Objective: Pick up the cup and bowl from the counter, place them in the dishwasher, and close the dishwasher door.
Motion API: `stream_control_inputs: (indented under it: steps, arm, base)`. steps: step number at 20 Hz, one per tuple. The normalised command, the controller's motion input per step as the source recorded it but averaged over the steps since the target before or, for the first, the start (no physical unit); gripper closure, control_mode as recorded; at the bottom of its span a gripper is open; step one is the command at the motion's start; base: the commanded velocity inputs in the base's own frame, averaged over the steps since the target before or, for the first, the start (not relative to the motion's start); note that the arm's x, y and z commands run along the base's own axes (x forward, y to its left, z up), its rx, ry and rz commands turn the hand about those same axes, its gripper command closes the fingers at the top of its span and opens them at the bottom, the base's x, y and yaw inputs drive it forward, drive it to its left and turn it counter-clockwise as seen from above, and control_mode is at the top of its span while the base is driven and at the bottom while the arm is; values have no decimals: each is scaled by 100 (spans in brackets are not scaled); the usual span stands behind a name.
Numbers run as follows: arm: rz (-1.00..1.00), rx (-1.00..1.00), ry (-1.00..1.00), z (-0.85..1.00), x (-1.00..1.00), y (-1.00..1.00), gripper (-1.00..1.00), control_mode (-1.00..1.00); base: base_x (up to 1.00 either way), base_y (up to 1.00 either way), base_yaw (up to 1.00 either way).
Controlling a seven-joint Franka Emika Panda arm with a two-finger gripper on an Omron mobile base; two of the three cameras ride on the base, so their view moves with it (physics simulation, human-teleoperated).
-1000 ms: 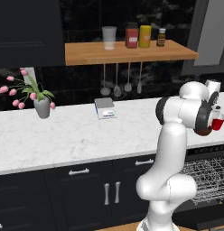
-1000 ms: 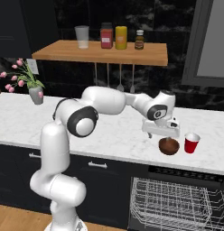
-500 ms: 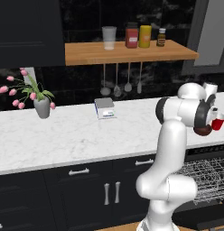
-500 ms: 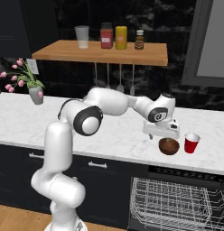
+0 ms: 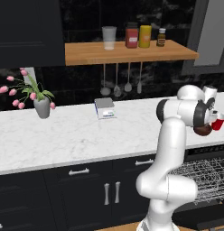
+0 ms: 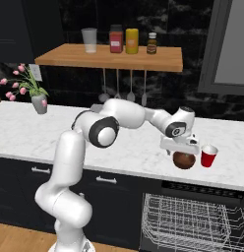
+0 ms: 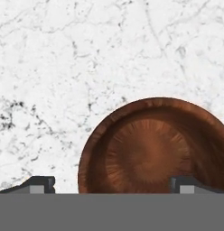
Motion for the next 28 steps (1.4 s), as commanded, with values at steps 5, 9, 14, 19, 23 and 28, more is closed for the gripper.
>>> stream_control_inputs:
  steps: [5,9,14,19,23,28]
  arm:
    - [0,0,0,-28,0,0,-100,-100]
    - [0,0,0,-29,0,0,-100,-100]
    - [0,0,0,-20,0,0,-100,-100]
    - [0,0,0,-2,0,0,-100,-100]
    - [0,0,0,0,0,0,100,-100]
    - [0,1,0,0,0,0,100,-100]
  base:
    - [0,0,0]
    - [0,0,0]
    - [0,0,0]
    - [0,0,0]
    - [0,0,0]
    - [0,0,0]
